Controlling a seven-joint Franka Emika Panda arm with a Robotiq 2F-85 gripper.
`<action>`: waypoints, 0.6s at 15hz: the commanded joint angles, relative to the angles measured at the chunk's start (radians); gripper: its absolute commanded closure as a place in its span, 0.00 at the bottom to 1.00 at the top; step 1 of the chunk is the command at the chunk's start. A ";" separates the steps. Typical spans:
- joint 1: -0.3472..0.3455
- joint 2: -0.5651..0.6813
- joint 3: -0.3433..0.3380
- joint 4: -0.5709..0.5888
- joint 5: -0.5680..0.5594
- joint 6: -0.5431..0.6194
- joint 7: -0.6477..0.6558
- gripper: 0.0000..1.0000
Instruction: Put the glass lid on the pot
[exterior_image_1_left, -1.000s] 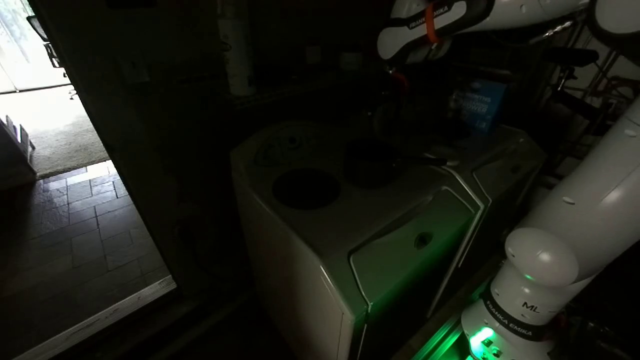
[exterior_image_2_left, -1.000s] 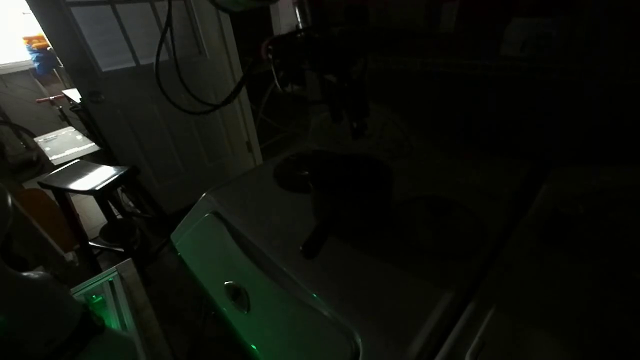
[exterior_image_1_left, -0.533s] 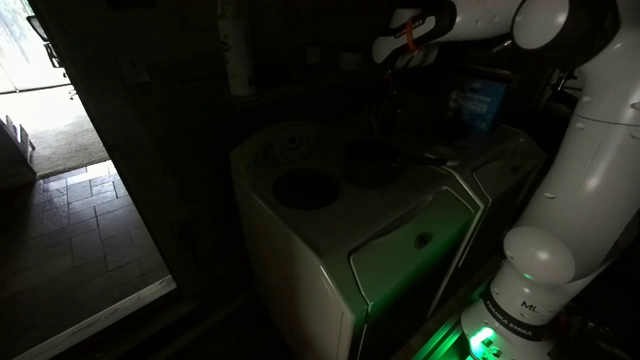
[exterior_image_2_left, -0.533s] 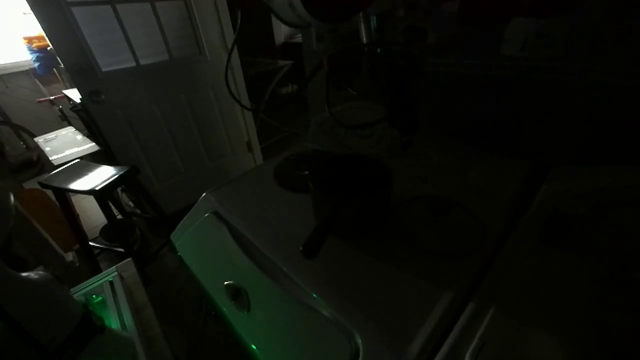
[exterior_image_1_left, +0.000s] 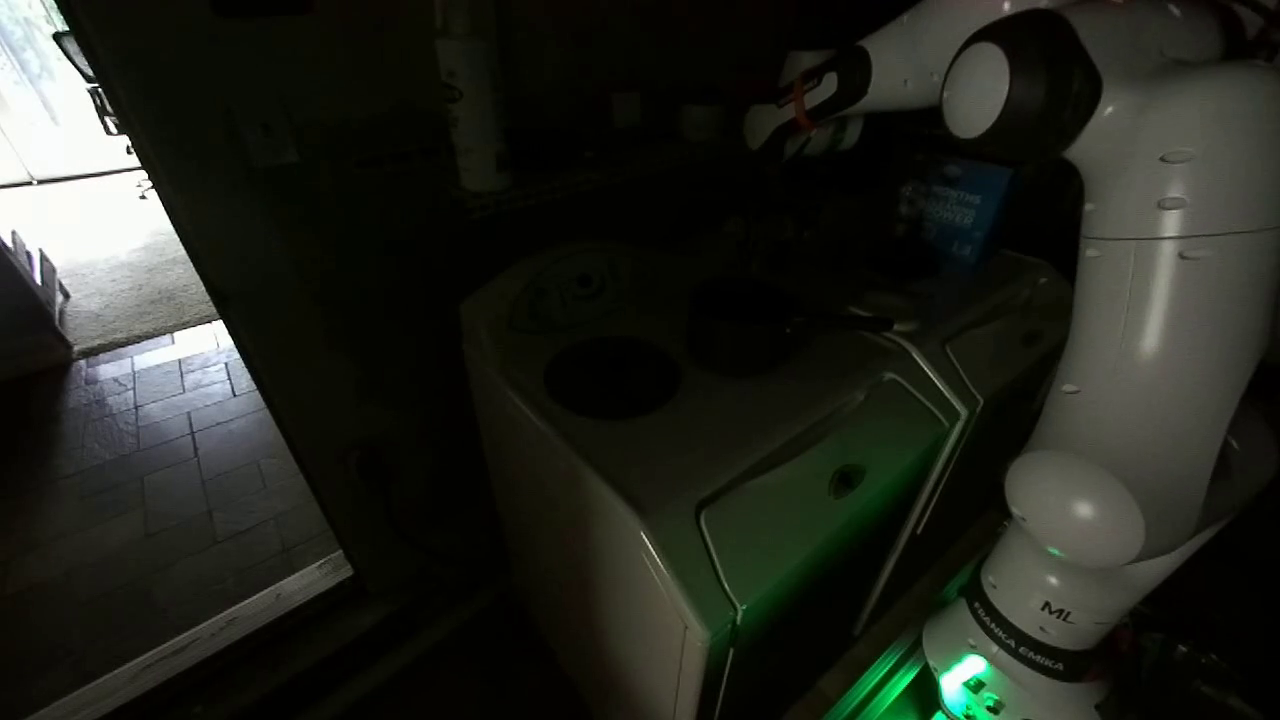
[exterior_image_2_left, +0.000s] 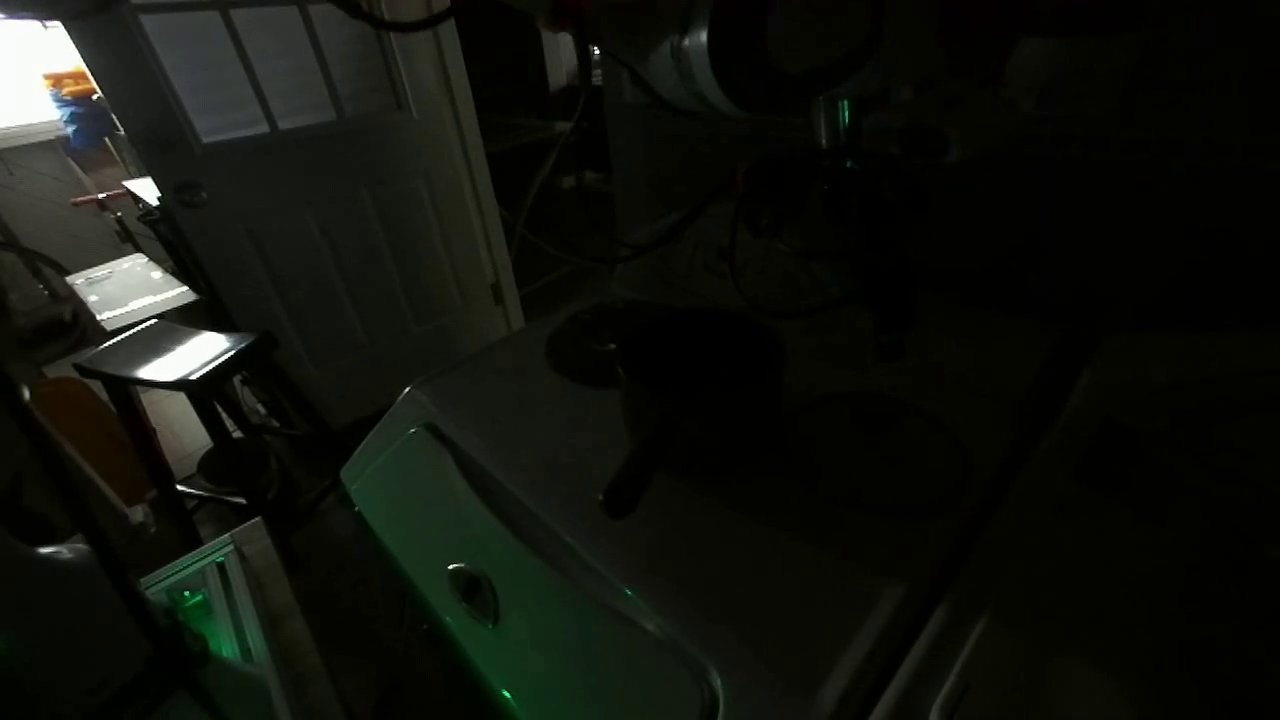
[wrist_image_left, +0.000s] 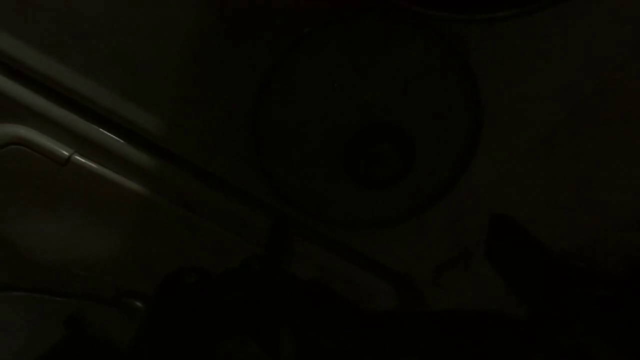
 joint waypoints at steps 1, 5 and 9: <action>-0.005 0.099 -0.013 0.112 0.020 -0.054 0.022 0.00; -0.011 0.170 -0.011 0.177 0.019 -0.109 -0.004 0.00; -0.008 0.227 -0.015 0.249 0.002 -0.177 -0.004 0.00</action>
